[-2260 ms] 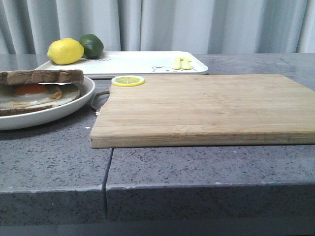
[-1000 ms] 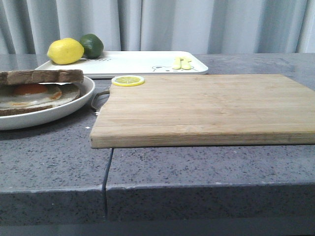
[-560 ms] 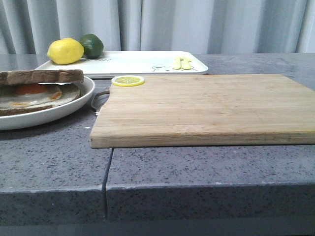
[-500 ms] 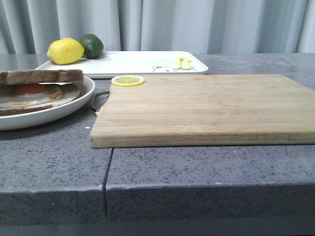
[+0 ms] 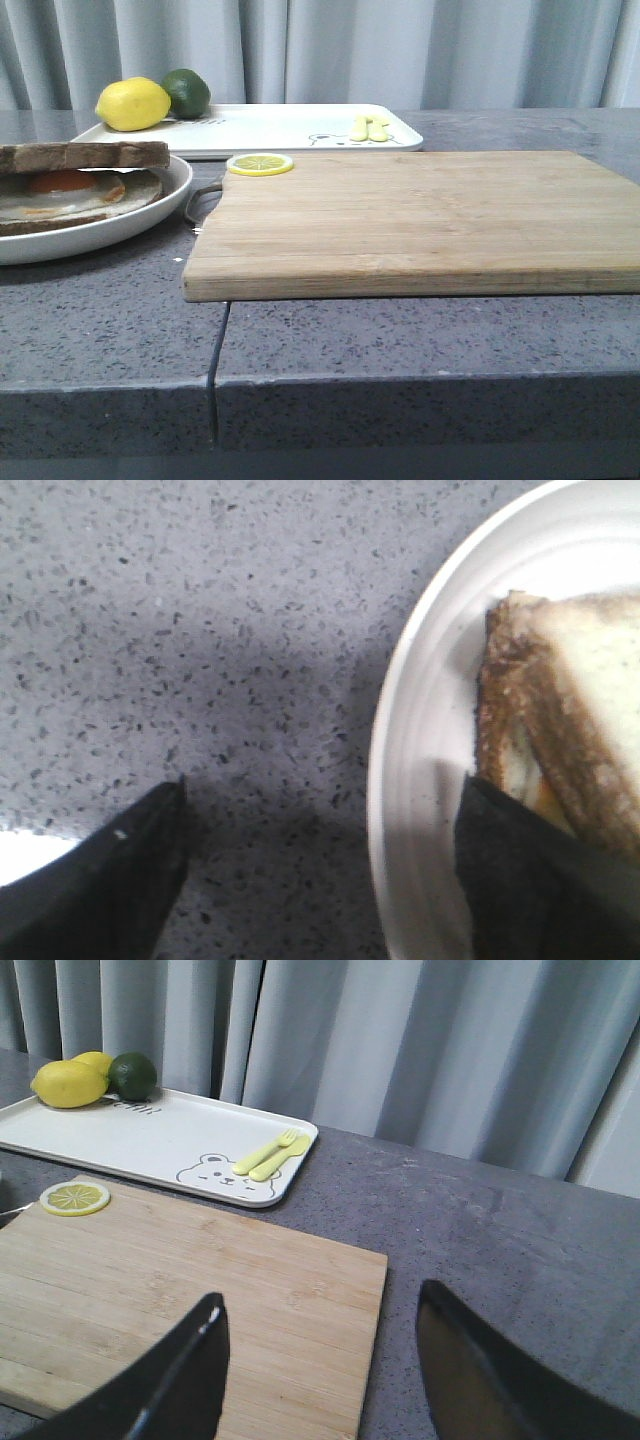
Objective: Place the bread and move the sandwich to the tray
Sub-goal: 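Grasp the rim of the white plate with the left gripper, then lift the plate and carry it over the bear-print tray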
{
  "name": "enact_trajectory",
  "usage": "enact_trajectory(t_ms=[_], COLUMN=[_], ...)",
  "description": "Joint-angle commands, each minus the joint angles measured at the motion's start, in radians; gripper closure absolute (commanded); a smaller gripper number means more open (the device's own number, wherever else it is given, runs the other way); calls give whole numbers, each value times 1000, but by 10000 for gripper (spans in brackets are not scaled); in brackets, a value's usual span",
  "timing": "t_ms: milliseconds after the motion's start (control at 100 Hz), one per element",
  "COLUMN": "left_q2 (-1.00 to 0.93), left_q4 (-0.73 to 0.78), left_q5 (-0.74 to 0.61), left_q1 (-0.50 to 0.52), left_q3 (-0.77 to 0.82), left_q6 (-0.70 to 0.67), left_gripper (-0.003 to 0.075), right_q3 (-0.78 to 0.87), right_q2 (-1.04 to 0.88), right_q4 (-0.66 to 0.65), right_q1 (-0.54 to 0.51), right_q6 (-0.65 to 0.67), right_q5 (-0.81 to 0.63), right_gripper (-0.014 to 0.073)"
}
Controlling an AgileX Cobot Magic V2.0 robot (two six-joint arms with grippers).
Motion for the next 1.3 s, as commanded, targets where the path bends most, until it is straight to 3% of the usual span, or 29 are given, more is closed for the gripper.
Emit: enact_trajectory(t_ms=[0,410,760,1290], left_q2=[-22,-22,-22,-39], left_q4=[-48,-117,-140,-195], left_q5=[-57,-68,-68,-70], left_q1=[2,2,2,20], left_q3=[-27,-27,-27,-29], left_q6=[-11,-11,-11,-11], left_gripper=[311,579,720,739], right_q3=[-27,-27,-27,-27], right_q2=[11,11,11,11], right_q4=[-6,-6,-6,-6], right_q1=[-5,-5,-5,-5], right_q6=[0,0,0,0], right_q5=[-92,-93,-102,-108], right_gripper=[166,166,166,166])
